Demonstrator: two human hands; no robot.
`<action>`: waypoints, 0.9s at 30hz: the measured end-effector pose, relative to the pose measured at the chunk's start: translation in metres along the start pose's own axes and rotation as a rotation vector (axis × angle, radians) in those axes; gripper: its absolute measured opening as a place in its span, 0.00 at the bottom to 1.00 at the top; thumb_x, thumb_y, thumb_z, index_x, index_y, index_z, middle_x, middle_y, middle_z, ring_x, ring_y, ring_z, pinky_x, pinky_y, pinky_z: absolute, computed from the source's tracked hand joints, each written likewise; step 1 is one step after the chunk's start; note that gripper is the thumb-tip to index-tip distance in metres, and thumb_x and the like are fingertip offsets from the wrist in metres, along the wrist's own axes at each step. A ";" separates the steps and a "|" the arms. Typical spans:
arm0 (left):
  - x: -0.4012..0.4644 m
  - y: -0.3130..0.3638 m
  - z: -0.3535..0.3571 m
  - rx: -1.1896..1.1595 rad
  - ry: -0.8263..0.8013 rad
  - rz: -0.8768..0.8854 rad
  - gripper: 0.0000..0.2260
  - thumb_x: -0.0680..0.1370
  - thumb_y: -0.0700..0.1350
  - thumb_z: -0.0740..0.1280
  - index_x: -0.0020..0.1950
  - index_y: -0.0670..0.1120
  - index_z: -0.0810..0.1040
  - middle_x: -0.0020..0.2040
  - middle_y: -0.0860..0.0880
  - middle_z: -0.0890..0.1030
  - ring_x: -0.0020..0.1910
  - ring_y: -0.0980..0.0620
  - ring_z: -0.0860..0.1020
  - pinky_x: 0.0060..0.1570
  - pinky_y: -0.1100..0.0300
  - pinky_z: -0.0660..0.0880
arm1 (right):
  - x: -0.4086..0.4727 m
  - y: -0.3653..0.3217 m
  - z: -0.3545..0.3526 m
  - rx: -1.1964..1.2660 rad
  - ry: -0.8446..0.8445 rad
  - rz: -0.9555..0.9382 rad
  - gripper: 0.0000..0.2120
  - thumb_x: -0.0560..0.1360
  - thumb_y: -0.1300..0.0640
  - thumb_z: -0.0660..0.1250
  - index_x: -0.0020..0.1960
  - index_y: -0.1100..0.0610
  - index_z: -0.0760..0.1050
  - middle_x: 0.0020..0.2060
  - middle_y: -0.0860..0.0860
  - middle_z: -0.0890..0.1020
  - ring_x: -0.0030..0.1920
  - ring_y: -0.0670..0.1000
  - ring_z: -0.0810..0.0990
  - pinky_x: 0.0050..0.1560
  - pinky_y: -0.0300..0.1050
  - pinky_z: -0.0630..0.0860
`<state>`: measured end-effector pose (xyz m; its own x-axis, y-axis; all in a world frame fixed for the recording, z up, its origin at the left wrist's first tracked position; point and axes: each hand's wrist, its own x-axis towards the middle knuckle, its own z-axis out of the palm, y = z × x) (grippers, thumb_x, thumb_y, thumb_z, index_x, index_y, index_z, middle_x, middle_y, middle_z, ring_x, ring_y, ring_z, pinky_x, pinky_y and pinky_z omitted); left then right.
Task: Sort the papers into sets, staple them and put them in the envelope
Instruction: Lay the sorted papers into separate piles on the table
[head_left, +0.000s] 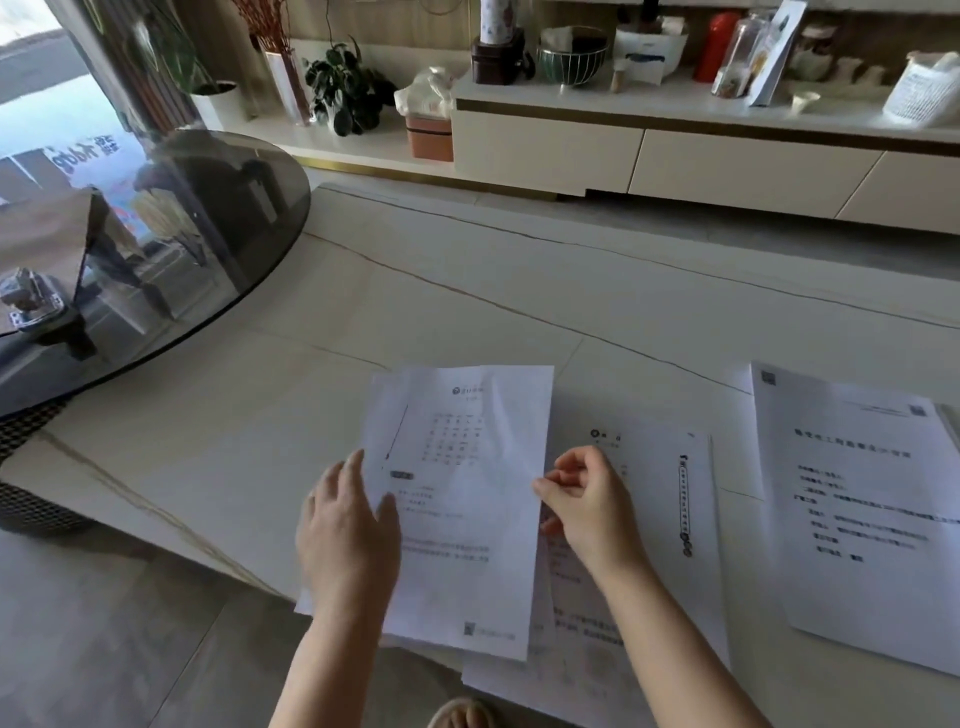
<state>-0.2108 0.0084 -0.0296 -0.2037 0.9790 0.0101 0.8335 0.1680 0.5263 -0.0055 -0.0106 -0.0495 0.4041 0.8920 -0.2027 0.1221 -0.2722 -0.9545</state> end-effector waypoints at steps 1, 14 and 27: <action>-0.004 0.007 0.004 0.024 -0.101 0.095 0.27 0.79 0.51 0.63 0.77 0.52 0.58 0.75 0.49 0.63 0.74 0.47 0.61 0.72 0.50 0.61 | 0.001 0.001 0.003 -0.001 0.007 -0.006 0.13 0.72 0.68 0.70 0.44 0.54 0.69 0.38 0.53 0.77 0.33 0.47 0.78 0.27 0.43 0.78; -0.038 0.050 0.057 0.460 -0.590 0.359 0.38 0.74 0.71 0.52 0.77 0.59 0.39 0.77 0.46 0.34 0.75 0.43 0.32 0.71 0.35 0.36 | 0.013 0.024 -0.081 -0.931 0.256 -0.154 0.25 0.73 0.51 0.71 0.66 0.64 0.72 0.67 0.61 0.72 0.70 0.63 0.65 0.63 0.54 0.67; -0.036 0.055 0.059 0.471 -0.581 0.341 0.39 0.73 0.71 0.54 0.77 0.59 0.39 0.78 0.46 0.35 0.76 0.42 0.35 0.71 0.35 0.40 | 0.009 0.045 -0.102 -1.171 0.052 -0.115 0.37 0.78 0.35 0.43 0.60 0.61 0.78 0.62 0.58 0.79 0.67 0.64 0.72 0.58 0.71 0.69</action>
<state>-0.1270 -0.0109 -0.0513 0.2907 0.8668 -0.4052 0.9560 -0.2453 0.1611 0.0962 -0.0516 -0.0717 0.3696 0.9245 -0.0932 0.9075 -0.3807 -0.1776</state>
